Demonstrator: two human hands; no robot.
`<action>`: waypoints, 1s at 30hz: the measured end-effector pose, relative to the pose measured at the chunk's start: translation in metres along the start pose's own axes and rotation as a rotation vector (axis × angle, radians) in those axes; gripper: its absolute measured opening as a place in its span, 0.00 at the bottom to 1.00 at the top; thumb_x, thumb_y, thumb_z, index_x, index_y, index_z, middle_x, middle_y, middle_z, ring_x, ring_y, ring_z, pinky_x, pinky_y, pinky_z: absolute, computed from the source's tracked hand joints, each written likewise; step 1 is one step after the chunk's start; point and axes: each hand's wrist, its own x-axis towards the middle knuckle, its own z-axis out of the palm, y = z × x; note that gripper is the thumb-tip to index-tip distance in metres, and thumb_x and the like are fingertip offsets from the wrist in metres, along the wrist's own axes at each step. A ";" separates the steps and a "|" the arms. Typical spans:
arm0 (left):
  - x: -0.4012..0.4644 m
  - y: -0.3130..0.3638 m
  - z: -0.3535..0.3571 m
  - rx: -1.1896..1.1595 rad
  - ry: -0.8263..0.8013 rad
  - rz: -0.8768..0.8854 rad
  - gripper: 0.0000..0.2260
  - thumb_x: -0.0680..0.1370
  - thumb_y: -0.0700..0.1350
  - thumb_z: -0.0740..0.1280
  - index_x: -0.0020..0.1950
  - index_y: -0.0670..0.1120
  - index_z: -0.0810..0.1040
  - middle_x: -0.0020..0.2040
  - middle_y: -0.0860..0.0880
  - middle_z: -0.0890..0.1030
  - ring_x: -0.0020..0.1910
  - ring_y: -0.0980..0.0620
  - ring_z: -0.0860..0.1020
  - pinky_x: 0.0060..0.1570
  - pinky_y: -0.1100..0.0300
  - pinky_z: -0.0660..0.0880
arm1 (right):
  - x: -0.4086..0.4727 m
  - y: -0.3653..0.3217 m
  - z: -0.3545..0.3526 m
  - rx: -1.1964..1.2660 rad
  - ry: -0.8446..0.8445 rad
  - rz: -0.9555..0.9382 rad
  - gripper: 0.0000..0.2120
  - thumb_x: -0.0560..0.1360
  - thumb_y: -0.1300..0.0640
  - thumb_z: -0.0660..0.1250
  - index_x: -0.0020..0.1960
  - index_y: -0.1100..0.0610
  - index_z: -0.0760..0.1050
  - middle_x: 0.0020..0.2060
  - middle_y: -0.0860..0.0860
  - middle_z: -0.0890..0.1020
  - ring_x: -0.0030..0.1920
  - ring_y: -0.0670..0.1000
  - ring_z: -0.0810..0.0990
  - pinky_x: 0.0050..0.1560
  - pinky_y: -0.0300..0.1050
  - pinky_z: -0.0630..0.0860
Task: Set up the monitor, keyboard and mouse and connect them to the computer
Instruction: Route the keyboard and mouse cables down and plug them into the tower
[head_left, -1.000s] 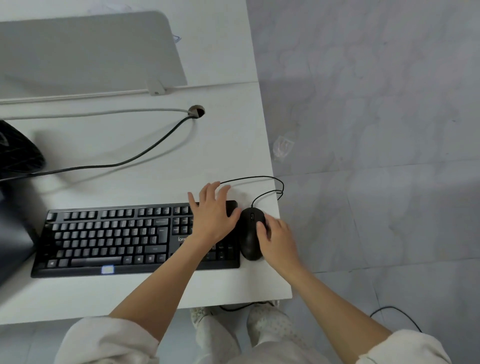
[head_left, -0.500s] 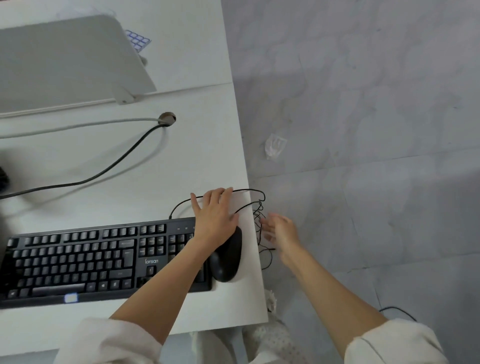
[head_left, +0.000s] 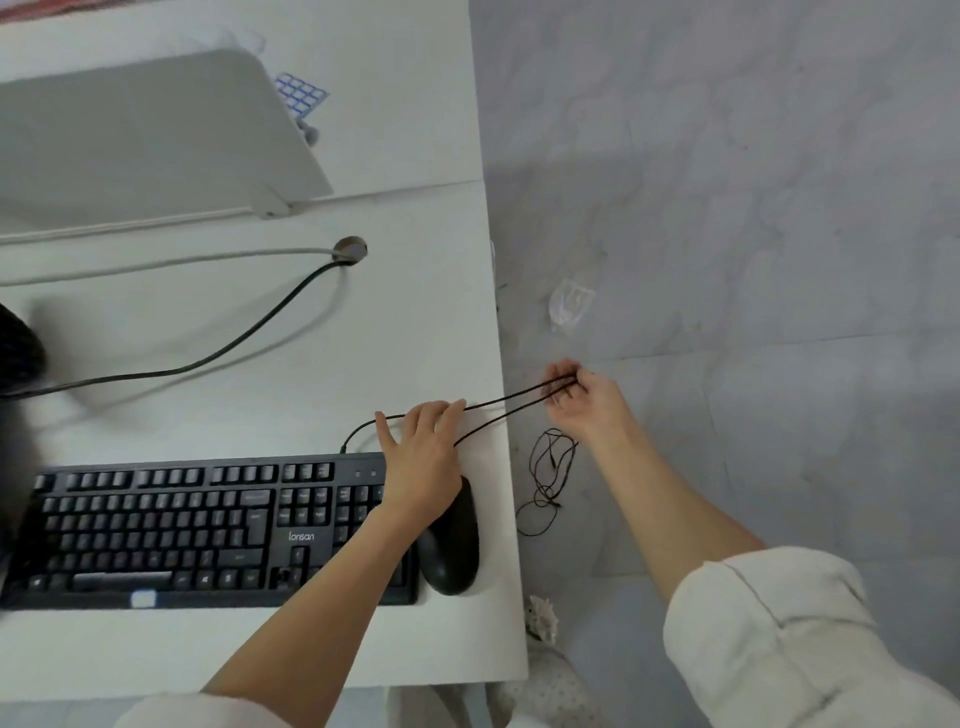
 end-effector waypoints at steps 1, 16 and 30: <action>0.000 0.001 -0.001 0.008 -0.009 -0.001 0.30 0.72 0.32 0.61 0.73 0.47 0.63 0.68 0.48 0.68 0.71 0.46 0.62 0.68 0.32 0.41 | -0.007 -0.003 -0.001 -0.133 -0.033 -0.009 0.11 0.80 0.61 0.55 0.43 0.57 0.73 0.39 0.51 0.78 0.41 0.49 0.77 0.42 0.43 0.72; 0.017 0.042 -0.056 -0.272 0.129 0.124 0.12 0.81 0.44 0.58 0.48 0.48 0.82 0.43 0.51 0.81 0.46 0.49 0.77 0.62 0.54 0.64 | -0.085 -0.032 0.021 -0.025 -0.215 -0.111 0.14 0.82 0.59 0.51 0.44 0.57 0.73 0.40 0.50 0.80 0.41 0.48 0.81 0.45 0.43 0.71; 0.001 0.074 -0.150 -0.623 -0.069 0.296 0.16 0.75 0.52 0.68 0.61 0.56 0.69 0.38 0.56 0.75 0.35 0.58 0.73 0.41 0.65 0.69 | -0.154 -0.036 0.062 -0.758 -0.138 -0.533 0.06 0.75 0.56 0.67 0.51 0.55 0.81 0.45 0.47 0.78 0.47 0.47 0.72 0.45 0.41 0.68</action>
